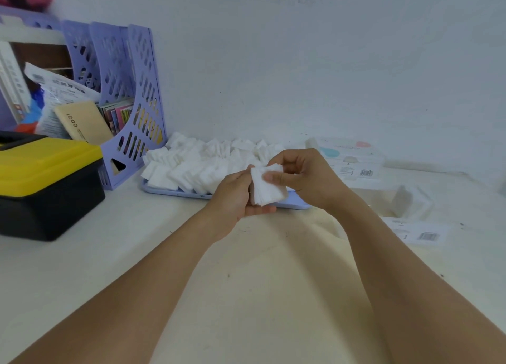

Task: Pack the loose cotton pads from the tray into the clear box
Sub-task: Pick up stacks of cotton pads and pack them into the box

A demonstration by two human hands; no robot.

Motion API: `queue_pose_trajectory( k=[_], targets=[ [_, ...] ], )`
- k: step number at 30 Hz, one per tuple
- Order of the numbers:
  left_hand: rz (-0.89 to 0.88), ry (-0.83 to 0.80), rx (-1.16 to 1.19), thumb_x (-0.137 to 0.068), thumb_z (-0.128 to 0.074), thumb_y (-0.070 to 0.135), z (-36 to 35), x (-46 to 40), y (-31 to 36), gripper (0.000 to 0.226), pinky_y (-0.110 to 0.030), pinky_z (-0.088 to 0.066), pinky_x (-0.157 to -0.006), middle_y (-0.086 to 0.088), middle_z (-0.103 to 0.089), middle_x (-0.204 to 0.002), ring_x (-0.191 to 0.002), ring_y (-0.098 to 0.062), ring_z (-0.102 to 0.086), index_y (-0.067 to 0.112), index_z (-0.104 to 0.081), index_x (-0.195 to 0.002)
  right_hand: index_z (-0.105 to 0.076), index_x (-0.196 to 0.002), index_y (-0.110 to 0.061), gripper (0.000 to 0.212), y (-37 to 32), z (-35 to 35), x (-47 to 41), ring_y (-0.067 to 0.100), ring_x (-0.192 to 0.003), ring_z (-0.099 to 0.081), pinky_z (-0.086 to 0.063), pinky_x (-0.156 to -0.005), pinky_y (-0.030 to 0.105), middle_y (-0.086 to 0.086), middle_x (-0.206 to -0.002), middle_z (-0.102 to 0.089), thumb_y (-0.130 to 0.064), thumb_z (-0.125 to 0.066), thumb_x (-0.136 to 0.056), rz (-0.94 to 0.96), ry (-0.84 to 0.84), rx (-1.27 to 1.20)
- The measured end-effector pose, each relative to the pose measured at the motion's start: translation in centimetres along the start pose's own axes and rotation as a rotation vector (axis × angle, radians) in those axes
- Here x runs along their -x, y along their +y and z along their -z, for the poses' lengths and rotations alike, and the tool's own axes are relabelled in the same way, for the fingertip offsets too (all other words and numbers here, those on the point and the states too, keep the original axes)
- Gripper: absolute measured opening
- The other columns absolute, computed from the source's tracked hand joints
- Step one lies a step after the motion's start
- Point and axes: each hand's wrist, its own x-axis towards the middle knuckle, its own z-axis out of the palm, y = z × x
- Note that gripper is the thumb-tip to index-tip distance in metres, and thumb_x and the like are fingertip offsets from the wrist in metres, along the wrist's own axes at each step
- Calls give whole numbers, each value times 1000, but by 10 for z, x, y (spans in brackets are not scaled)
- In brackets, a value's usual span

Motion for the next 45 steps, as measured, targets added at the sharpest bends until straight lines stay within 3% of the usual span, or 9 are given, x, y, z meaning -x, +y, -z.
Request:
queue_pose_trajectory(
  k=[4,13,16,21,25,32,40,43,45],
  targets=[
    [18,-62,57,-96,-44,60,0,1,1,51,-38,-62,-67,-7,-77,-104,-91,-22,-76,18,-68,-112,-72,-91,1,12,3,-6,-1,15,-73,-67,-53,-66,28,13,-83,-74,-8,-79,-86,-12,31,-3],
    [-61,-194,-4,-108,-39,23,-1,0,-4,32,-32,-53,-55,-11,-68,-99,-79,-22,-68,9,-57,-130,-39,-147,-28,54,-14,-44,-5,18,-129,-53,-43,-112,42,-3,-139,-53,-60,-34,-103,-278,198,-301],
    [-100,-255,-186,-102,-37,26,1,0,-9,31,-29,-42,-56,0,-60,-80,-70,-14,-51,11,-62,-112,-24,-155,-33,60,-18,-56,1,8,-116,-55,-46,-98,27,-12,-125,-54,-62,-28,-102,-278,110,-246],
    [-115,-215,-205,-100,-49,31,-3,-2,-3,41,-26,-35,-54,-1,-52,-93,-61,-10,-43,19,-45,-139,-53,-137,-24,41,-28,-21,0,17,-108,-67,-55,-91,29,4,-121,-65,-40,-59,-100,-192,128,-92],
    [-125,-237,-244,-86,-42,38,-19,2,4,45,-28,-38,-57,-2,-49,-85,-66,-12,-43,12,-52,-121,-40,-146,-27,45,-38,-7,9,15,-76,-70,-58,-78,28,9,-109,-70,-39,-49,-104,-228,-57,-109],
    [-250,-177,-492,-103,-51,28,-51,-9,32,20,-21,-43,-52,-2,-61,-100,-74,-11,-54,16,-55,-119,-71,-112,-3,27,-37,61,29,19,-89,-71,-57,-78,31,12,-100,-74,-26,-65,-99,-225,-7,-91],
    [-619,41,-695,-86,-75,40,-121,-21,-23,38,-25,-47,-72,10,-57,-116,-68,-6,-52,26,-59,-117,-71,-82,4,32,-26,158,42,25,-62,-72,-63,-70,31,11,-70,-73,-23,-86,-74,-601,426,192],
    [-744,-95,-863,-79,-66,64,-132,-16,-47,47,-31,-50,-81,15,-50,-116,-91,-5,-55,28,-63,-109,-65,-73,-1,33,-20,166,49,14,-39,-50,-38,-40,15,1,-47,-58,-30,-82,-77,-775,340,436],
    [-783,-132,-985,-75,-61,72,-128,-16,-53,49,-36,-51,-83,18,-50,-110,-98,-11,-55,30,-63,-100,-54,-66,-8,41,-12,163,52,15,-47,-45,-34,-43,22,1,-53,-50,-34,-84,-76,-815,286,578]
  ],
)
